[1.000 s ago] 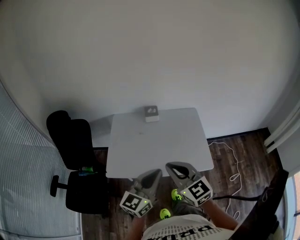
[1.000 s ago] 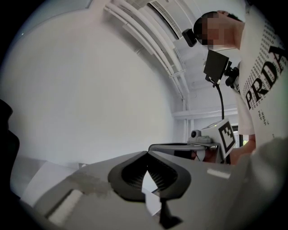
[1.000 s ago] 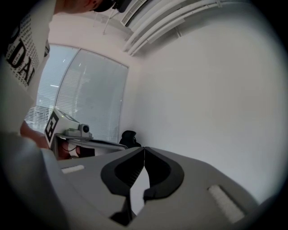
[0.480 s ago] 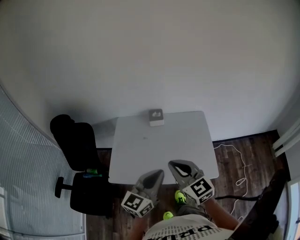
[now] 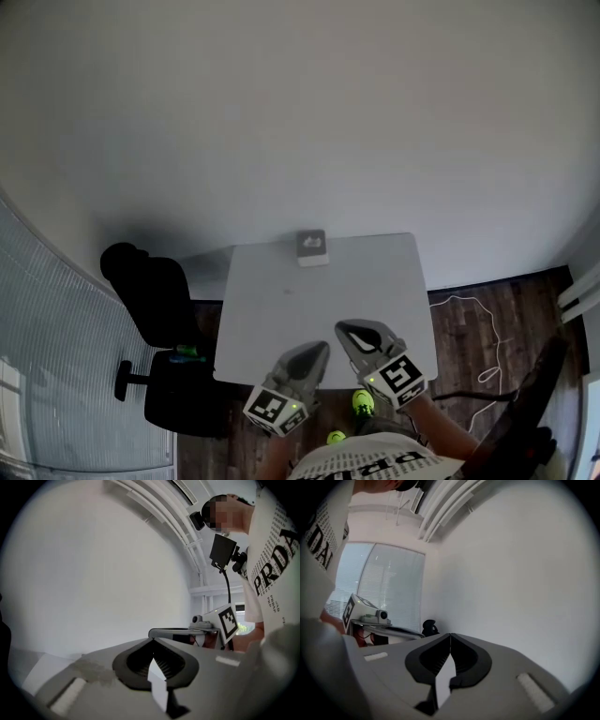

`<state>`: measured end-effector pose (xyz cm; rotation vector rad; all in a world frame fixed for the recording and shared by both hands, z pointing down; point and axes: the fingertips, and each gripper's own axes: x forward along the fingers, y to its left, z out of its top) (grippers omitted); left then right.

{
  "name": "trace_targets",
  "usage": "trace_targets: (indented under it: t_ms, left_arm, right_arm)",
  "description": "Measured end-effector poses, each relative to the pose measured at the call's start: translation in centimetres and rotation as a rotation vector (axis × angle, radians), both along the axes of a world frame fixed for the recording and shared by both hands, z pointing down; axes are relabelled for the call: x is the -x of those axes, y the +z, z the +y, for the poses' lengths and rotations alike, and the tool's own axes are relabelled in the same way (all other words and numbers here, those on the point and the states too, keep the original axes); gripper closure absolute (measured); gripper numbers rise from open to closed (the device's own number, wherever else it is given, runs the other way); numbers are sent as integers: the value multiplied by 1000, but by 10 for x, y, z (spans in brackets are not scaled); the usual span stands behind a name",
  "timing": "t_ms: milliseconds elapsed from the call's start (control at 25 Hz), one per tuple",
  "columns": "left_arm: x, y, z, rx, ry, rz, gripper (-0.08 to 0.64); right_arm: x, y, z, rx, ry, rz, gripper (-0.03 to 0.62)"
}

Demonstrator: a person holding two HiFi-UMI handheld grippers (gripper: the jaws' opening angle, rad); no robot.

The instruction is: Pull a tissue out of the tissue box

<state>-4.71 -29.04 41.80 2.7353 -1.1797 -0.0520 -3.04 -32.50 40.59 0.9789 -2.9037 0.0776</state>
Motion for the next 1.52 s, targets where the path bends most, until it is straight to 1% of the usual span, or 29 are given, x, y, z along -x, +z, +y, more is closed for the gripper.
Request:
trace_targets:
  t_ms: [120,360,520,800,1000,1120,1200,1520]
  left_arm:
    - [-6,4,-17,10,-19,-13,569]
    - [-9,12,-51,37,-83,-28,569]
    - [-12,15,-55,33,-104,-29,569]
    - [-20,8,-66,43,-122,-27,569]
    - [-21,21,-76,50,-93,-28,569]
    - [-20,22,-85,60,-83,-6,569]
    - [-18,21,-90,50,-68,4,569]
    - [15,12,-129,24,-39,27,569]
  right_arm:
    - [-7,1,-22,6,-21,-10,583]
    - [-15,7,-59,31,-72,-30,583]
    - [-20,8,-65,18,-89,-21,583]
    - [-27,1,-77,22,-96,-68,583]
    - [-30,17,-84,35,-78,-61,583]
    - [-26,20,-89,48,-63,-50,583]
    - [-24,22,-93,47,-50,-38,583]
    - [5,16,-122,50,-23,-19,583]
